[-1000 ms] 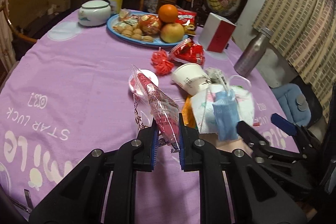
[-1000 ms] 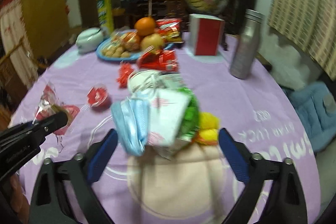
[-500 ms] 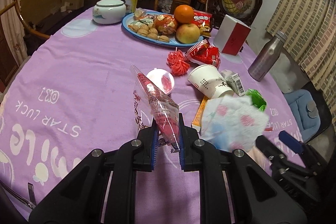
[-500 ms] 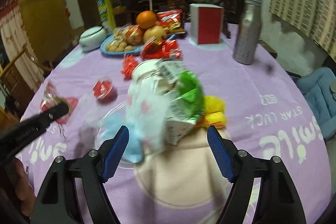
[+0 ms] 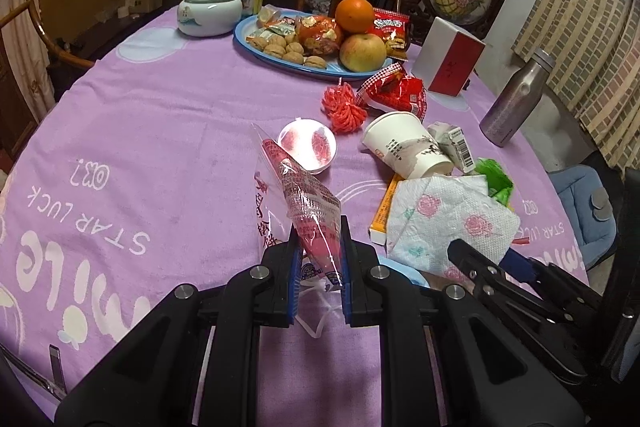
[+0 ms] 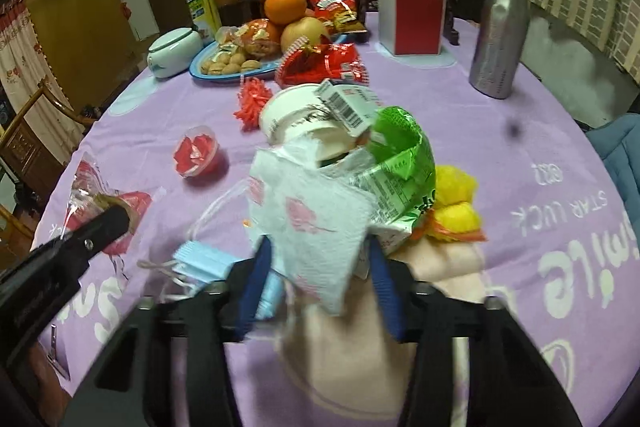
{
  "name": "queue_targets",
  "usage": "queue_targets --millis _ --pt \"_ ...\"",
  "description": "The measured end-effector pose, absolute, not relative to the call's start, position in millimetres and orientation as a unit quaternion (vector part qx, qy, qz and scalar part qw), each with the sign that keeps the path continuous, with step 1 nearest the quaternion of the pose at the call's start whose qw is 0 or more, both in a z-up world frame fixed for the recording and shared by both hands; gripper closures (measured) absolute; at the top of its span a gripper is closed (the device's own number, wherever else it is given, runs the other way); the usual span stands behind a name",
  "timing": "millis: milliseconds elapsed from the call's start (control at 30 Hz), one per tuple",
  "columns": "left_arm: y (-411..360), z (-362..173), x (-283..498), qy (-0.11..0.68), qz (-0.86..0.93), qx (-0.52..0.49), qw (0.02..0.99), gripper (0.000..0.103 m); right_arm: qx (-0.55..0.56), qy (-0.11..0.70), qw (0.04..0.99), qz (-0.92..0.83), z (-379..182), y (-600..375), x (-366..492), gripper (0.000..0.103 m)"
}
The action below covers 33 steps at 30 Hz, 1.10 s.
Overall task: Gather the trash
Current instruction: 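Carry the wrapper and tissue in both tools over the red wastebasket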
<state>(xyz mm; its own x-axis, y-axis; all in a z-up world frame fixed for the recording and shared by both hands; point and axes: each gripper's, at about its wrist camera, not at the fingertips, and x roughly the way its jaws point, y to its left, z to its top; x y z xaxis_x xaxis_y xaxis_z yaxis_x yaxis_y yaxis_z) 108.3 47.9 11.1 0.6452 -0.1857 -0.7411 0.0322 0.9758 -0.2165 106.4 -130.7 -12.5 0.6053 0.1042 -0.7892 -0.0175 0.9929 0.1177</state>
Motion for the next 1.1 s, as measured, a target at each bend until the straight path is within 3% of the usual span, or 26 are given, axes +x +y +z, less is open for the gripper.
queue_targets --millis 33,67,467,700,1100 --pt "49 12 108 0.415 -0.06 -0.093 0.903 0.086 0.05 0.444 0.894 0.035 -13 -129 106 0.095" --pt "50 12 107 0.413 -0.059 -0.094 0.904 0.086 0.057 0.444 0.894 0.04 -12 -131 105 0.1" --pt "39 34 85 0.339 -0.083 -0.083 0.933 0.086 0.196 0.363 0.91 0.04 10 -237 -19 0.101" --pt "-28 32 52 0.333 -0.198 -0.008 0.922 0.086 0.215 0.34 0.913 -0.068 2 -324 -120 0.101" --pt "-157 50 -76 0.262 -0.392 0.131 0.872 0.086 0.247 0.306 0.912 -0.119 -19 -378 -216 0.101"
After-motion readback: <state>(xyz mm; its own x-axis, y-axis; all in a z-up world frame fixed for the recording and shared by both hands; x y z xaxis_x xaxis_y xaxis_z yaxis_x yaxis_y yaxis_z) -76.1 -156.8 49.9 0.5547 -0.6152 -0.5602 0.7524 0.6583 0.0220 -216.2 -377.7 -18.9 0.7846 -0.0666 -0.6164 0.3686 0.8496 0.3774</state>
